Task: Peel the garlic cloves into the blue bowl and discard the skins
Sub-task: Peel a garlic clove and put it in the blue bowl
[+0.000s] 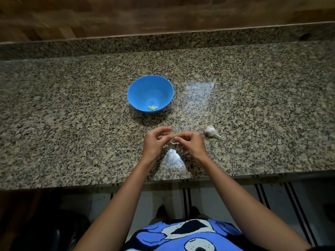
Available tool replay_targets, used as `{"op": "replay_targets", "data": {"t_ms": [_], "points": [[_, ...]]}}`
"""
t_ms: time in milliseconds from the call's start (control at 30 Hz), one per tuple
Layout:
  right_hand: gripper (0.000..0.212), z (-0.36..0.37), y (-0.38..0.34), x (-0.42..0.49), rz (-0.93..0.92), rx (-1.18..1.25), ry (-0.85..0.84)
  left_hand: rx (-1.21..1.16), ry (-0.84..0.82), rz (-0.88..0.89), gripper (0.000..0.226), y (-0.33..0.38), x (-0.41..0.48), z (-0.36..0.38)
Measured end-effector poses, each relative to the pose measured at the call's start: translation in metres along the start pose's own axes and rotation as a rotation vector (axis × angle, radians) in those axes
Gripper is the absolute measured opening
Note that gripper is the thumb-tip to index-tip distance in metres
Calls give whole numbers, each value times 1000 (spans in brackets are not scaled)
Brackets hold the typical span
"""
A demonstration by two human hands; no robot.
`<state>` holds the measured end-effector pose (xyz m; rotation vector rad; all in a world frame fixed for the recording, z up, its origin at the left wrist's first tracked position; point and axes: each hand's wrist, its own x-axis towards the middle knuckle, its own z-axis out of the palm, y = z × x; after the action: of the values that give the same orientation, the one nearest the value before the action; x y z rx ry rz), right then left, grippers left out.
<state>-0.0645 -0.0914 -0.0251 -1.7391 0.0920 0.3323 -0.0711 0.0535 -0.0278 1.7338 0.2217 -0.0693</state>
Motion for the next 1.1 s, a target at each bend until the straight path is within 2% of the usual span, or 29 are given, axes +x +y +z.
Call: {"op": "replay_targets", "data": {"t_ms": [133, 233, 567, 767, 1100], "points": [[7, 3, -2, -1, 88, 176, 3, 32, 10, 34, 16, -1, 0, 1], [7, 3, -1, -2, 109, 226, 6, 62, -24, 22, 18, -2, -3, 1], [11, 0, 4, -1, 105, 173, -56, 177, -33, 65, 19, -3, -8, -1], [11, -1, -1, -2, 127, 251, -93, 244, -12, 102, 17, -6, -8, -2], [11, -2, 1, -4, 111, 186, -125, 340, -46, 129, 18, -3, -12, -3]]}}
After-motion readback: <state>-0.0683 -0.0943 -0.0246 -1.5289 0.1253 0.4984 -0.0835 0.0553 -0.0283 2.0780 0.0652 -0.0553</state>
